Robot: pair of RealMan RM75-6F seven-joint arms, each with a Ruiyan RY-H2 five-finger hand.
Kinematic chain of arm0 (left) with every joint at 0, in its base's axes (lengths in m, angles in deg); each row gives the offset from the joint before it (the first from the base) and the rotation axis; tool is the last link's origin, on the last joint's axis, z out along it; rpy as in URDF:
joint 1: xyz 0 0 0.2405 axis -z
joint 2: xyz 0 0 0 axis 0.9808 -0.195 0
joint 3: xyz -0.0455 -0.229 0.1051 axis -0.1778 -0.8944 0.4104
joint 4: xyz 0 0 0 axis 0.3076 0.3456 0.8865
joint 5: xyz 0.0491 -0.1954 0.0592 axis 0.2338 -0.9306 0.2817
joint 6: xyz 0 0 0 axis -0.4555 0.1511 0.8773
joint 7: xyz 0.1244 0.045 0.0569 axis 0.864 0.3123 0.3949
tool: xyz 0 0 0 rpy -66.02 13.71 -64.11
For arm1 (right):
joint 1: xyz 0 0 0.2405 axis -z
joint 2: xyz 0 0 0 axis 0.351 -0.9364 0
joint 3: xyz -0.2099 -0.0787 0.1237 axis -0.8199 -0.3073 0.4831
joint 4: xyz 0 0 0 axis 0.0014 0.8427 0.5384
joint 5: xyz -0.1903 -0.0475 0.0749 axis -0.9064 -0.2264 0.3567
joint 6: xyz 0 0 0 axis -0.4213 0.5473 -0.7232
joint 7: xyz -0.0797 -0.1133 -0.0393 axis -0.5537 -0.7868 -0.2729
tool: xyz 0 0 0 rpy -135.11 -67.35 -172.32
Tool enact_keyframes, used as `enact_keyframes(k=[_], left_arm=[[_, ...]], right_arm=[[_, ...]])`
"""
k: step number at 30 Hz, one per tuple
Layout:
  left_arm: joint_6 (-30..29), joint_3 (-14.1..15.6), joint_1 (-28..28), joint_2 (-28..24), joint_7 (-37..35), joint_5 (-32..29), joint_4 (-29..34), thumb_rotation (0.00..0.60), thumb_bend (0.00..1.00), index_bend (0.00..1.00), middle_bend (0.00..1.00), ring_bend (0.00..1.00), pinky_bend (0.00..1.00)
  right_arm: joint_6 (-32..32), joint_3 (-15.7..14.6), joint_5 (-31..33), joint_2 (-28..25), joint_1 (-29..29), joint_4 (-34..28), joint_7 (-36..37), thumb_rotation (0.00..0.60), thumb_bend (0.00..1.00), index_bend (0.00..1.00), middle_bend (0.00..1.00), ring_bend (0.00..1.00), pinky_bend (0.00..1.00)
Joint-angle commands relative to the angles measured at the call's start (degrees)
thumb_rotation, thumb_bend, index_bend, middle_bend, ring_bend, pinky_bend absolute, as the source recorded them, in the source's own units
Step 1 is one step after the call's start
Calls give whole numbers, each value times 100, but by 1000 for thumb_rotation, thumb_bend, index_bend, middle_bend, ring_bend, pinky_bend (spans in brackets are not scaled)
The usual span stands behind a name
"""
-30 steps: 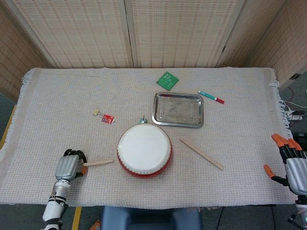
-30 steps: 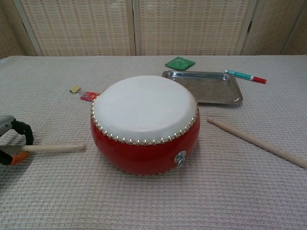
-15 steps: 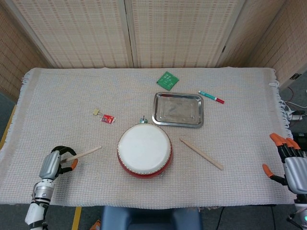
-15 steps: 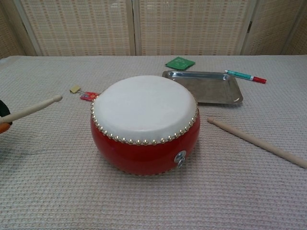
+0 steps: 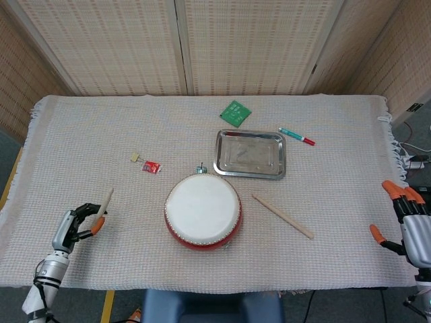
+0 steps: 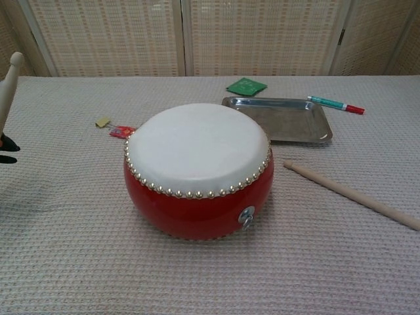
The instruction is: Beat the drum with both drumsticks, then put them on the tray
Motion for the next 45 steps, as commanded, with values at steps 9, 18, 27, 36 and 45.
enact_keyframes(k=[9,18,27,36,45], left_arm=[[57,449,368,683,-3592,1157,-1463,600,418,610,440,321,358],[-330,658,473,1130,-4558,1355,-2176,600,435,565,453,393,436],[-590,749,510,1321,-5075,1336,-2572,600,468,435,461,406,453],[-705,734,491,1401,-4793,1186,-2660,600,475,393,476,456,517],[-765,731,483,1354,-4427,1123,-2491,600,418,434,515,489,566]], right_arm=[[16,84,157,-87,3,-114,-25,600,236,4,57,0,91],[-4,72,198,-95,19,-139,-57,600,236,4,57,0,91],[10,61,194,-94,37,-151,-66,600,236,4,57,0,91],[-1,64,186,-87,27,-167,-88,600,236,4,57,0,91],[9,70,164,-81,19,-176,-94,600,236,4,57,0,91]])
